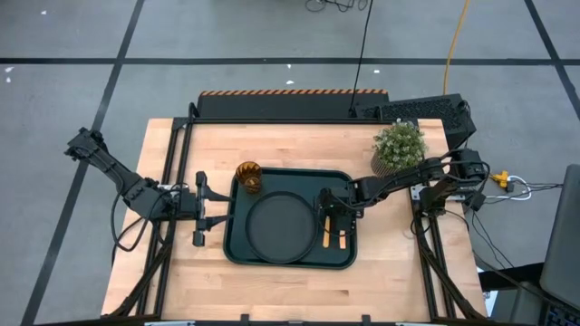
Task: Pick and place plate/cup/fork/spoon on tray
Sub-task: Adjust the black tray
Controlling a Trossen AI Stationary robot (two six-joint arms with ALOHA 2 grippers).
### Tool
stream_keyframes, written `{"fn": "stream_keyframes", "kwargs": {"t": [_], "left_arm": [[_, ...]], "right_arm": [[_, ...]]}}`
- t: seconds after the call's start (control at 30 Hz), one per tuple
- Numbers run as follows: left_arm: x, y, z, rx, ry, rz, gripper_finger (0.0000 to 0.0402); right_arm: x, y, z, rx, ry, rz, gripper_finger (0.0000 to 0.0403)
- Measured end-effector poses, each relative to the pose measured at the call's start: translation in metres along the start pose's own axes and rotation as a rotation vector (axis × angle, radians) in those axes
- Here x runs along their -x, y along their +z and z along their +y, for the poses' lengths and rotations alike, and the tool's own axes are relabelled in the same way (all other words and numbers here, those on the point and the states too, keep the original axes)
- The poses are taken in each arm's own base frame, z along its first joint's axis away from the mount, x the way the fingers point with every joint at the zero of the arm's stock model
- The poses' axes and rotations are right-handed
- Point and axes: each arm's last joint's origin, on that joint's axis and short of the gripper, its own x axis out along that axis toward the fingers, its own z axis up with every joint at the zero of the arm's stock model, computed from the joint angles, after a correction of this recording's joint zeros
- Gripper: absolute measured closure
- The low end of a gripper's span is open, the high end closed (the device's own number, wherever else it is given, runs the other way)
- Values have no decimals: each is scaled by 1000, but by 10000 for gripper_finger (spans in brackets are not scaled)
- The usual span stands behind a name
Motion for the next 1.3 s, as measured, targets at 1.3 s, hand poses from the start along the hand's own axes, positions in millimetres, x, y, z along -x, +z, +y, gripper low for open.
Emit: {"fn": "stream_keyframes", "kwargs": {"t": [1.3], "left_arm": [[0, 0, 0, 8, 0, 2, 208]], "right_arm": [[58, 34, -24, -1353, -14, -21, 316]]}}
